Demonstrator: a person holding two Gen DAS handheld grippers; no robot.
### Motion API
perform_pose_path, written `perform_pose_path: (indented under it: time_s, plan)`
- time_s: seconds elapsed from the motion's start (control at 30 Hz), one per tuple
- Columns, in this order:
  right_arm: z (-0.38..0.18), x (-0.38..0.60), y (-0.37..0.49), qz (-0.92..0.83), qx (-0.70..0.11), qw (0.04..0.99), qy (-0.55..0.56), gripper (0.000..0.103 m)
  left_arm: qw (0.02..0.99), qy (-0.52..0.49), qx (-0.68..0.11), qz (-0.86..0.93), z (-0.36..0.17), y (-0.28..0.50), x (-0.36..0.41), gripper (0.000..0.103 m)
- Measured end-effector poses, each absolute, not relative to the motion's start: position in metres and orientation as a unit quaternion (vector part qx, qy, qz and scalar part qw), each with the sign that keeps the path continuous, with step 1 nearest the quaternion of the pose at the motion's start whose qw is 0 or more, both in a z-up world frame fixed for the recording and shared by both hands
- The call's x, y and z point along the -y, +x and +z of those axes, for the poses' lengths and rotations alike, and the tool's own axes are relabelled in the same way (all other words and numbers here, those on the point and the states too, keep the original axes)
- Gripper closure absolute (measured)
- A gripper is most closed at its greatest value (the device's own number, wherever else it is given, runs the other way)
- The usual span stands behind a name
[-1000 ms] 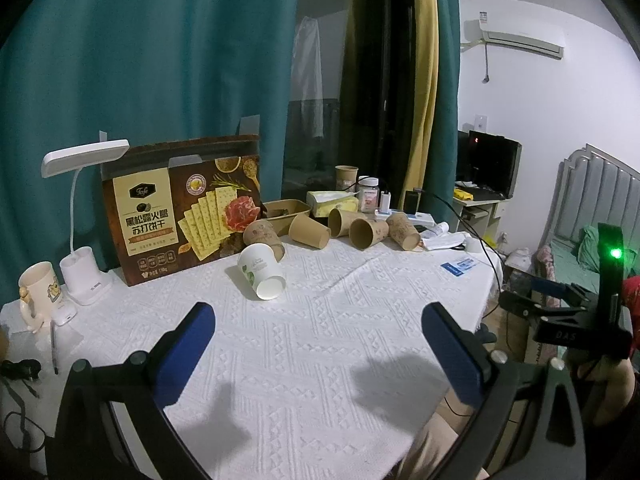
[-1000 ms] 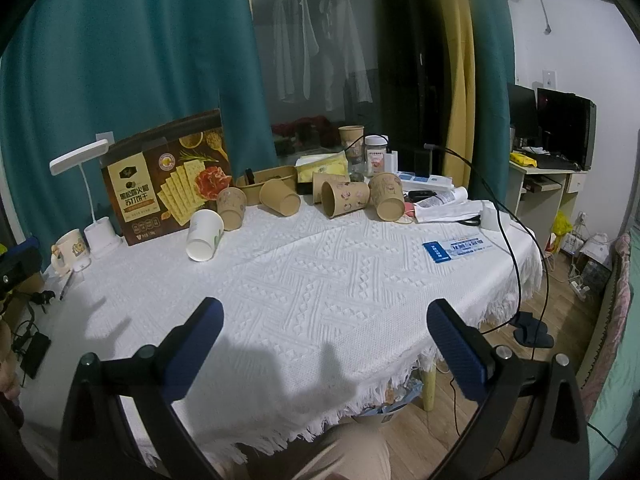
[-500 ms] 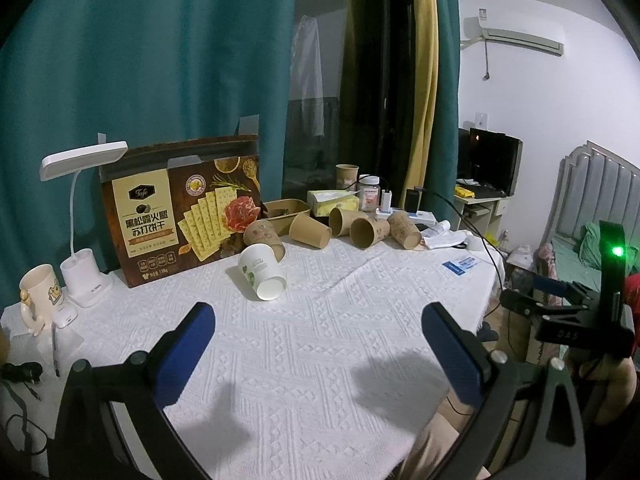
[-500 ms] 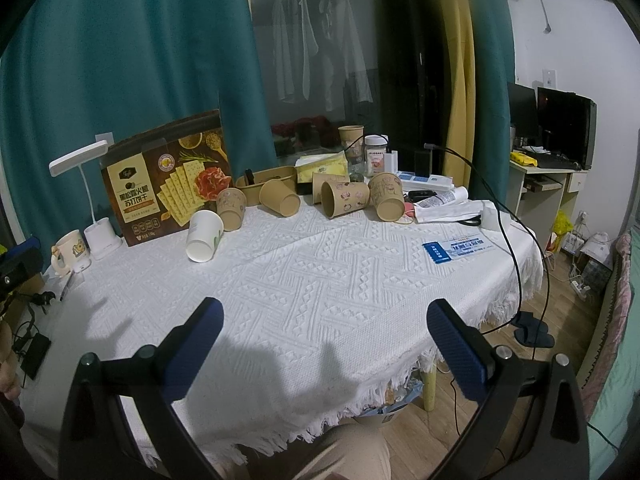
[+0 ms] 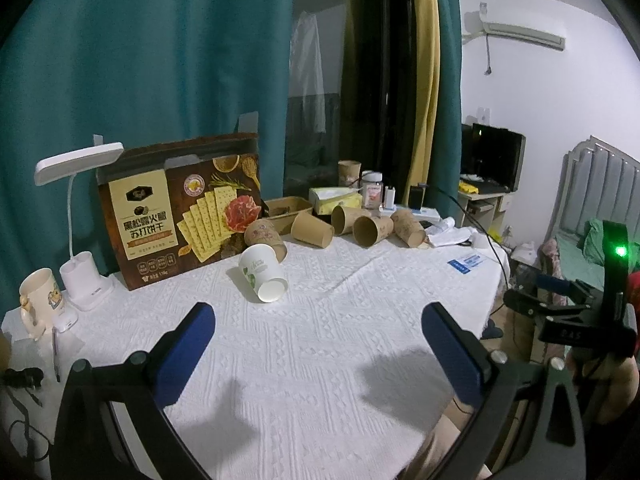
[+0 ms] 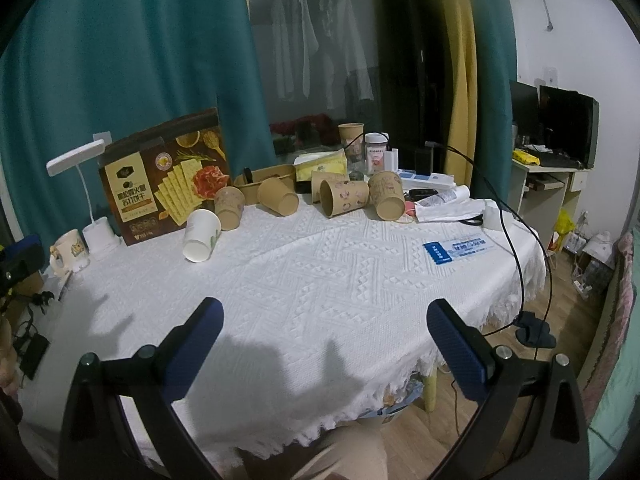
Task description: Flip cup upright
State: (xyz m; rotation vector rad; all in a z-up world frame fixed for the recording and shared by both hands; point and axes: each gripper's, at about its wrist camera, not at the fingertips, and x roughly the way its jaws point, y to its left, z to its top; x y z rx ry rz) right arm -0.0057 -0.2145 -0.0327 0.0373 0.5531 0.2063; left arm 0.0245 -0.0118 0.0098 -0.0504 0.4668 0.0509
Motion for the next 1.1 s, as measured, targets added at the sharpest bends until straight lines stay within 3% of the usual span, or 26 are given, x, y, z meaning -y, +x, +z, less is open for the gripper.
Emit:
perform_pose_path:
  time_s: [0.27,0.5,0.83,1.1]
  plan:
    - [-0.045,0.237,0.073,0.091,-0.313,0.945,0.011,0.002,0.950,-0.016,-0.311,-0.001,-0.020,0.118,0.011,0.000]
    - [-0.048,0.254,0.147,0.102,-0.311,0.945,0.007,0.002,0.909,-0.064,-0.409,-0.051,-0.047,0.257,0.008,0.000]
    - [-0.064,0.261,0.261,0.120,-0.333,0.933,0.058,0.002,0.870,-0.219,-0.441,0.022,-0.076,0.414,-0.034,0.000]
    - [-0.061,0.245,0.290,0.146,-0.315,0.936,0.064,0.002,0.846,-0.258,-0.462,0.068,-0.104,0.481,-0.055,0.000]
